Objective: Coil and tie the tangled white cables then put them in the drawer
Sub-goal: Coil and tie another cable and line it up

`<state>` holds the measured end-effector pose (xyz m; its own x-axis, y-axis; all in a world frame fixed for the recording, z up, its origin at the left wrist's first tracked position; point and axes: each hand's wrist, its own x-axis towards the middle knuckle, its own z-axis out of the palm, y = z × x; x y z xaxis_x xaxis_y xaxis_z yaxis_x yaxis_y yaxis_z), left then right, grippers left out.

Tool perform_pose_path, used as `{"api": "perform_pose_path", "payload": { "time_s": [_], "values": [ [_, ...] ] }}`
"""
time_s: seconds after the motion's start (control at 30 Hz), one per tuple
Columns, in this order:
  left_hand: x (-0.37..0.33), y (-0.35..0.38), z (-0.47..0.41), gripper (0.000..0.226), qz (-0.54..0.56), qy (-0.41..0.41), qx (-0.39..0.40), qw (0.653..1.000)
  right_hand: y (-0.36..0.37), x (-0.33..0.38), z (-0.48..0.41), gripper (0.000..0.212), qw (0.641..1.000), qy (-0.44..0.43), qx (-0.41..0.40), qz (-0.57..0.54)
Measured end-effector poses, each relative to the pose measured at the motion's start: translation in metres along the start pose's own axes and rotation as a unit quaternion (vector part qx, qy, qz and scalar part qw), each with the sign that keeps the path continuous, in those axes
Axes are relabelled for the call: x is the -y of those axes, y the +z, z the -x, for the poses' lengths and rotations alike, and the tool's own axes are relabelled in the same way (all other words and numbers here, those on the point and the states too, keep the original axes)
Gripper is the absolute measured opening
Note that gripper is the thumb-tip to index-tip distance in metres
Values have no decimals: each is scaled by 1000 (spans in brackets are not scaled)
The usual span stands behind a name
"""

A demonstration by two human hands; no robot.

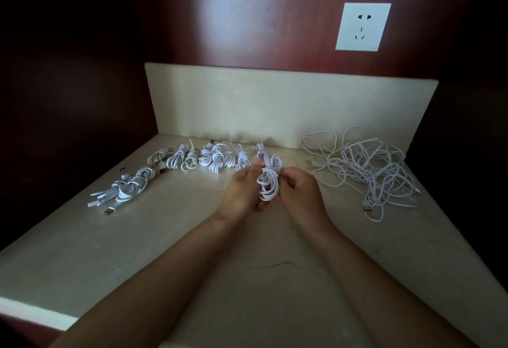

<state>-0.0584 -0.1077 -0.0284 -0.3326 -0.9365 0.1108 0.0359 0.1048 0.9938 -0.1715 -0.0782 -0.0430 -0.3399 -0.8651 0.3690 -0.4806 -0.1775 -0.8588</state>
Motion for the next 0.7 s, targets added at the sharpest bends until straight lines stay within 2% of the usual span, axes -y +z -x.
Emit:
{"api": "perform_pose_path", "payload": {
  "time_s": [0.07, 0.17, 0.27, 0.37, 0.53, 0.7],
  "values": [
    [-2, -2, -1, 72, 30, -58, 8, 998, 3, -2, -1, 20, 1000, -11, -10, 8],
    [-6, -6, -2, 61, 75, -112, 73, 988, 1, -3, -3, 22, 1000, -9, -25, 13],
    [-7, -11, -1, 32, 43, -78, 131, 987, -5, -7, -5, 19, 998, -15, -43, 48],
    [-3, -10, -1, 11, 19, -27, 117, 993, -9, -8, -7, 30, 996, -14, -56, 71],
    [-7, -12, -4, 6, 49, 32, 58, 997, -10, -4, -8, 15, 990, -43, -46, 130],
    [-9, -18, -8, 20, 88, 86, 69, 990, -16, -6, -13, 13, 990, -54, -33, 124]
  ]
}}
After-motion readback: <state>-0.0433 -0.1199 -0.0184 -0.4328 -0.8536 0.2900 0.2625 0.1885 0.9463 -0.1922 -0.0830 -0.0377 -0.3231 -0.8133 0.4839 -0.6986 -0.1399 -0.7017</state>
